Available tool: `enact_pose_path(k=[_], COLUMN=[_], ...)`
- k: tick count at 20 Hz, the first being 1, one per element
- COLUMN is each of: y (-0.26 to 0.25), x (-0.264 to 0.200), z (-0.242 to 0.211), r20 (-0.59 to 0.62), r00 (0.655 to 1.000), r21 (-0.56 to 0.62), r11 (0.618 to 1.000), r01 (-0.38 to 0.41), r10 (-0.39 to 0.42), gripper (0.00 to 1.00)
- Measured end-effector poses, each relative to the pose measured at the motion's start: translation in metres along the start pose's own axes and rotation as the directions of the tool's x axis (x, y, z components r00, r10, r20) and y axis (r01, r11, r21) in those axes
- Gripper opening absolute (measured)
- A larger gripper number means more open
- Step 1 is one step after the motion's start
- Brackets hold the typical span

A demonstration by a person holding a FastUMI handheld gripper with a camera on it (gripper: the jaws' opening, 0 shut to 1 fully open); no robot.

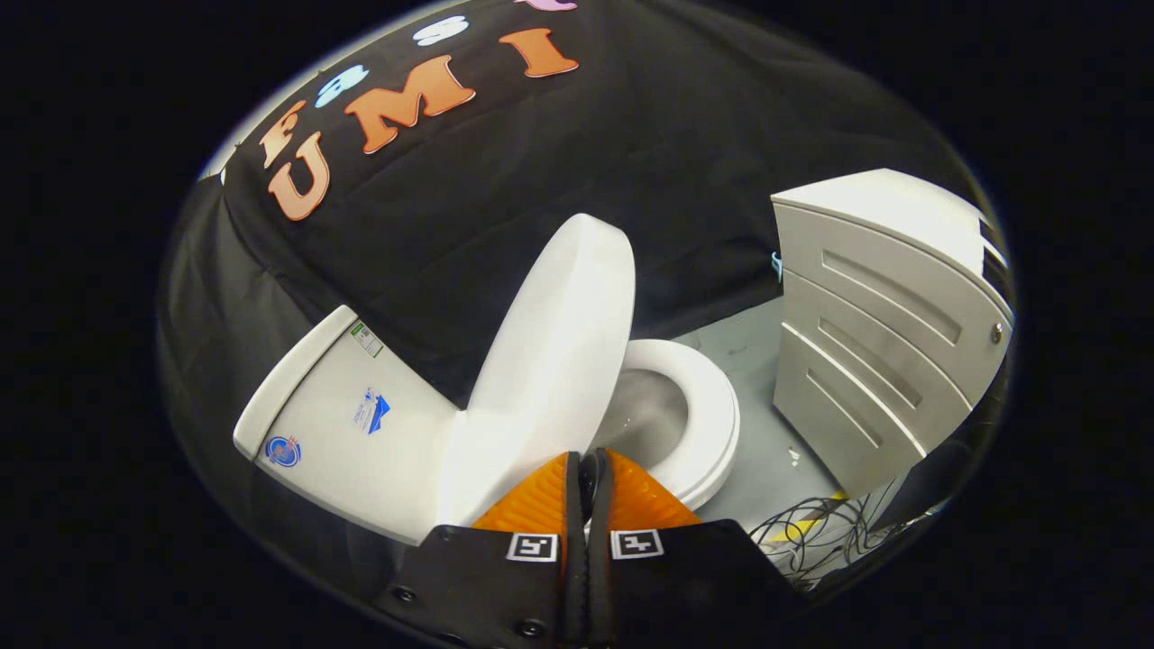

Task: Open the toilet lid.

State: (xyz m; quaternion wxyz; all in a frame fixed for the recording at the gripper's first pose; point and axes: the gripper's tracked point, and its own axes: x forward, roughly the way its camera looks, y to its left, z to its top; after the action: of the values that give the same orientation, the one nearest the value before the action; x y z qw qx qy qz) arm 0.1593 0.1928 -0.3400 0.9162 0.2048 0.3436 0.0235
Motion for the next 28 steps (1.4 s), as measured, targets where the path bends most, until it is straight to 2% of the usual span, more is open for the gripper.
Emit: enact_pose_path(k=[2,5,8,14,18,23,28], y=[0.008,0.022,0.037,0.072,0.100,0.131,0.174], x=[-0.004,-0.010,-0.019,-0.031,-0.038,-0.046,-0.055], z=[0.004,0.009,0.019,0.028,0.034,0.036,0.036], r20=[0.010,0.039,0.054,0.093,0.128,0.152,0.201], r00=[0.999,0.996,0.993,0.990,0.985,0.979,0.970], r21=[-0.019,-0.113,-0.152,-0.235,-0.310,-0.335,-0.398], r11=[0.999,0.990,0.982,0.964,0.939,0.924,0.894], r01=[0.034,0.086,0.111,0.124,0.149,0.183,0.207], r10=[-0.034,-0.082,-0.104,-0.105,-0.114,-0.139,-0.136], gripper=[0.08,0.08,0.08,0.08,0.08,0.08,0.08])
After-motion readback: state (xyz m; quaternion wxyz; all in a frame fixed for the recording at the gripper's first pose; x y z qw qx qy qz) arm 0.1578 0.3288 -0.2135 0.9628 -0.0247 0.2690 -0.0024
